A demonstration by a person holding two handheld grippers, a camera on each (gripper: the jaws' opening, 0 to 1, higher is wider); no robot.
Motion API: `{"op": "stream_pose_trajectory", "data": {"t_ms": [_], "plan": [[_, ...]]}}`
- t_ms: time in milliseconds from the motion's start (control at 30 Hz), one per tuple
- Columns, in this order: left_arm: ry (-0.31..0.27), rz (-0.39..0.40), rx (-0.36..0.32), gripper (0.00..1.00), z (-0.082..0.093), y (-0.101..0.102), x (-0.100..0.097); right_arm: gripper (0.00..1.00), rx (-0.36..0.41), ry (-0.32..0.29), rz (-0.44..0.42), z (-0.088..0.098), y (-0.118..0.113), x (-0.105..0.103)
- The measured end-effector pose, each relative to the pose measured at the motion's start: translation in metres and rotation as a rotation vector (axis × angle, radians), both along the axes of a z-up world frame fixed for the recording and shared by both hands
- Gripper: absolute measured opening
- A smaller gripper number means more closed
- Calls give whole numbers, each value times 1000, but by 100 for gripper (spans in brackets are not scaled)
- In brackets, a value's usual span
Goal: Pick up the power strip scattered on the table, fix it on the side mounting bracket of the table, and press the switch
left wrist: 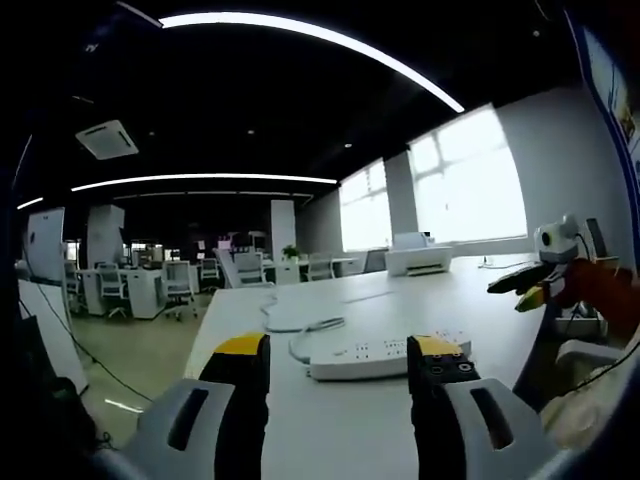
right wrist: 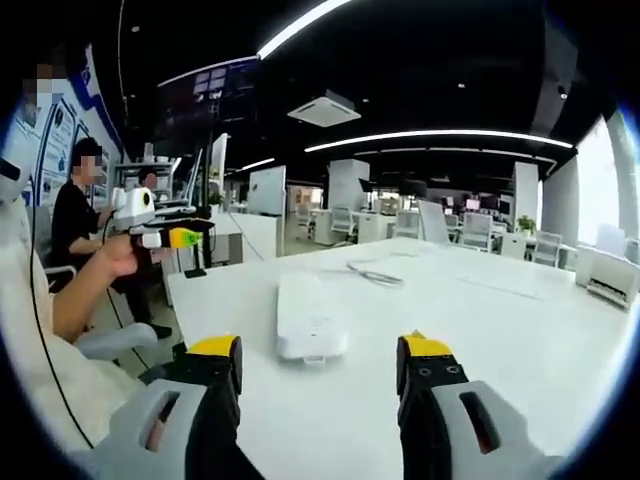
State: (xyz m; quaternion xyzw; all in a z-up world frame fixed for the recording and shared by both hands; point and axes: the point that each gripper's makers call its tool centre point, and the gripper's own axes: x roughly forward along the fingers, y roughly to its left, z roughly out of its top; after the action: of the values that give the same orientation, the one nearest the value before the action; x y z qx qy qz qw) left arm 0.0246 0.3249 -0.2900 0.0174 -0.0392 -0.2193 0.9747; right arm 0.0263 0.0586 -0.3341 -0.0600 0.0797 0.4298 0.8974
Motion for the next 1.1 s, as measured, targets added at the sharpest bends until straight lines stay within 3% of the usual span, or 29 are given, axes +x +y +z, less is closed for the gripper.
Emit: {"op": "stream_pose_trajectory", "data": {"t_ms": [633,1100], "plan": [[-5,0,-7,59,2,3,-1,67,-14,16,29,-11,18,13],[-7,-8,-7,58,1,1,-2,70,-4,-11,30,-11,30,22]]}}
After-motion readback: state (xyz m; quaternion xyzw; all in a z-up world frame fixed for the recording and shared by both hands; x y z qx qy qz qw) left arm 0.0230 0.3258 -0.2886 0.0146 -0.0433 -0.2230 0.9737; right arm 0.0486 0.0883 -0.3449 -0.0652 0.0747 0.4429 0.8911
